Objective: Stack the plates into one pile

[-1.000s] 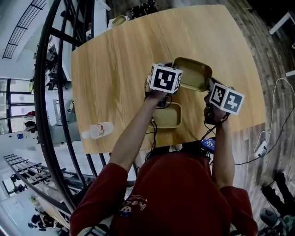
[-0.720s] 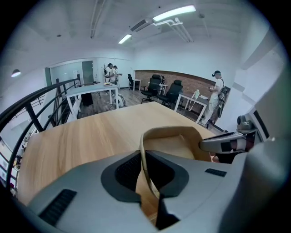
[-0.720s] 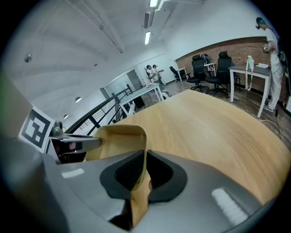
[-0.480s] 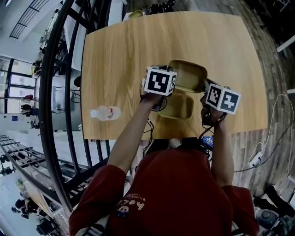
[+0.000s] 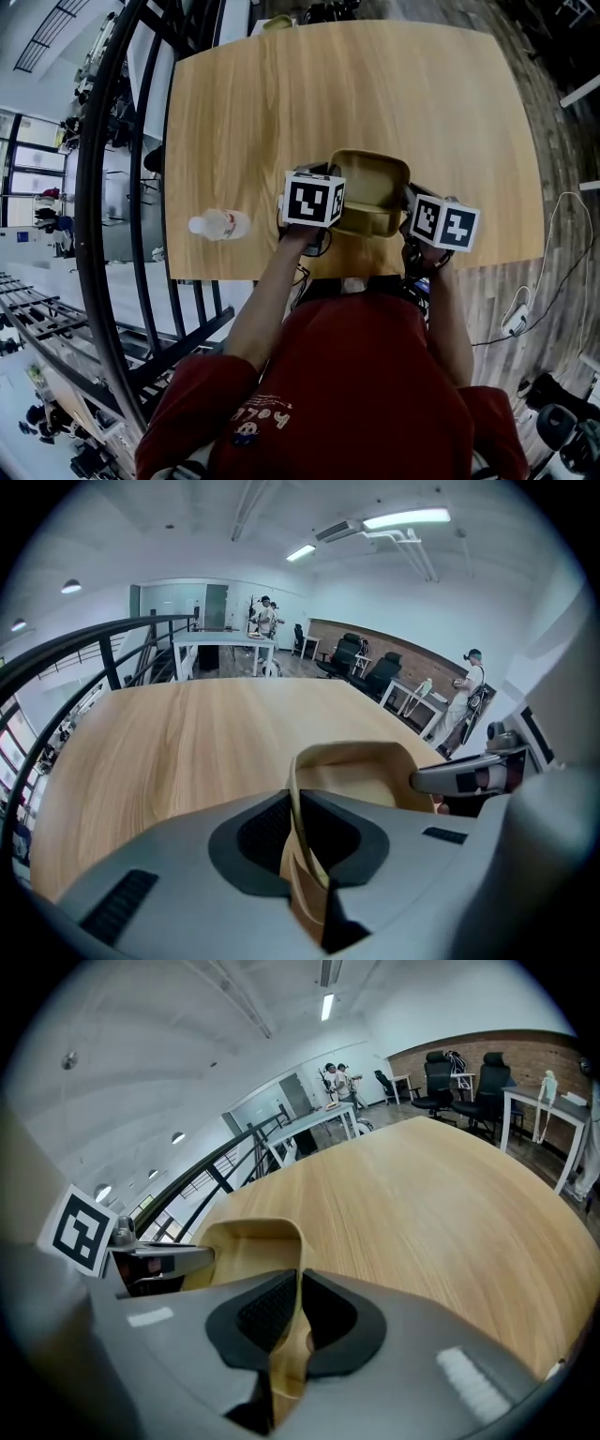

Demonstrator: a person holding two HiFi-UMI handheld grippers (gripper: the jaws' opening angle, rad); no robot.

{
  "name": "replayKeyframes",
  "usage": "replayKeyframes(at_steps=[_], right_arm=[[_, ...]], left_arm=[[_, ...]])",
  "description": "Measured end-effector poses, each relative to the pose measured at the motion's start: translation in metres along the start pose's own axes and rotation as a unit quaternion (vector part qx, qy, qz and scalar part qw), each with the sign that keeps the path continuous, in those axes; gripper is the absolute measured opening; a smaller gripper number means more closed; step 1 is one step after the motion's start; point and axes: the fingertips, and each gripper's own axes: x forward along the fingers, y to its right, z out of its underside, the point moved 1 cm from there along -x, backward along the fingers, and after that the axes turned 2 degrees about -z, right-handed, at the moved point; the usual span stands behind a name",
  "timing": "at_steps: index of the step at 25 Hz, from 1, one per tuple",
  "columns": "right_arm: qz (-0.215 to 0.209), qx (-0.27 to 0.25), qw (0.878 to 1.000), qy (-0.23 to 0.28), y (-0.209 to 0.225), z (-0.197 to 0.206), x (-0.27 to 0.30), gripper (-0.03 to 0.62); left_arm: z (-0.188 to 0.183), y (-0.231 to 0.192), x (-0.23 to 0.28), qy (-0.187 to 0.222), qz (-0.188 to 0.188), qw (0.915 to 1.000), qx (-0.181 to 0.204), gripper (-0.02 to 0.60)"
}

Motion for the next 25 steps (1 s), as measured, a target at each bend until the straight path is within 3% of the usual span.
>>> replayKeyframes(at_steps=[7,25], right_arm=[[0.000,0.024,0.999,-0.039,0.003,0.040,-0.006,0.034],[0.015,0.030,0.996,-0.086,0.013,0.074,0.000,0.035]], left_arm=[[0.044,0.006,0.000,-0.033,0.016,0.9993,-0.011,0.035],[0.078,0.010,0.012,-0.071,0.018,0.9973,0.000,0.037]])
